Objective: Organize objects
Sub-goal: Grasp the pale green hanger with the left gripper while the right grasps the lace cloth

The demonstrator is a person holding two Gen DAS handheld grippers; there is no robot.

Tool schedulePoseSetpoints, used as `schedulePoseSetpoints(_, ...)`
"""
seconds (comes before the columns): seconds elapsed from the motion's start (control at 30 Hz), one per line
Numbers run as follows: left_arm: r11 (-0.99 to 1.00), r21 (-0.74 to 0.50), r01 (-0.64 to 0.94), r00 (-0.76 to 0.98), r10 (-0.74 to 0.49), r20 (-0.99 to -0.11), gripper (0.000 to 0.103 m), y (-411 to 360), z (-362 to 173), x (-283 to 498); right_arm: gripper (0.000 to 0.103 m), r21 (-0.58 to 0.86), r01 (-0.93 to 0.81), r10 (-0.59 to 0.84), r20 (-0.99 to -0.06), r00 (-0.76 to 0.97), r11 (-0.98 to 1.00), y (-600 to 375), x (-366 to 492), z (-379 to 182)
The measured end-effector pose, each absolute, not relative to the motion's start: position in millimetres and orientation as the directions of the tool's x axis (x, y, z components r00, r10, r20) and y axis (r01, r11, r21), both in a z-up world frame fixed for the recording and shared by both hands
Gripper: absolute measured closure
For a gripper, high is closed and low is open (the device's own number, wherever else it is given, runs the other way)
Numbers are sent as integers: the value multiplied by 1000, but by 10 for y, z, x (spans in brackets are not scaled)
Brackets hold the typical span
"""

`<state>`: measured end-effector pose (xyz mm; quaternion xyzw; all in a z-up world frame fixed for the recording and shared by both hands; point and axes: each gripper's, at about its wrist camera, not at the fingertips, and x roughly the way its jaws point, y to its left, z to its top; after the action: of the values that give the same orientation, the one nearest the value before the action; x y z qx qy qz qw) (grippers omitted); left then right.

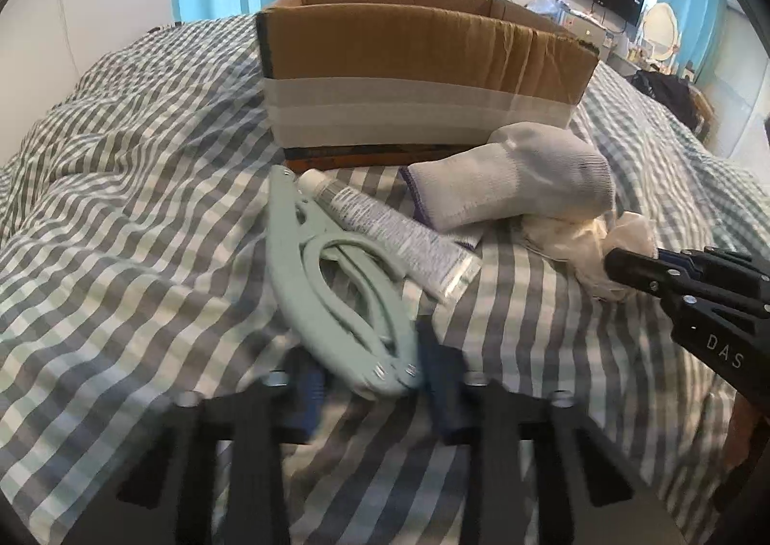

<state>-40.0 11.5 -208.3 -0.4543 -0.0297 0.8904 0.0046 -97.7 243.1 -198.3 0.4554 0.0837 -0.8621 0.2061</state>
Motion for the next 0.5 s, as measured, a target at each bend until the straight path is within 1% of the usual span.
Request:
schedulePoseSetpoints(0.1, -997, -79, 18, -580, 53, -813, 89, 81, -2034, -305, 91, 26, 417, -265, -807, -528, -909, 2442, -821, -1912)
schedulePoseSetpoints(0.13, -996, -83, 16, -580, 59, -813, 90, 51, -2002, -280, 91, 23, 413, -262, -805, -533, -910, 2441, -777, -1896)
schedulePoseSetpoints(0.33, -995, -98, 10, -589, 73, -805, 92, -69, -1866, -182, 91, 26, 399, -260, -796, -546, -917, 2457, -426, -1824)
schedulePoseSetpoints(0.5, -993, -118, 5, -626, 89, -775, 93, -105, -1672, -83, 91, 42, 386, -271, -780, -564, -922, 2517, -253, -1673)
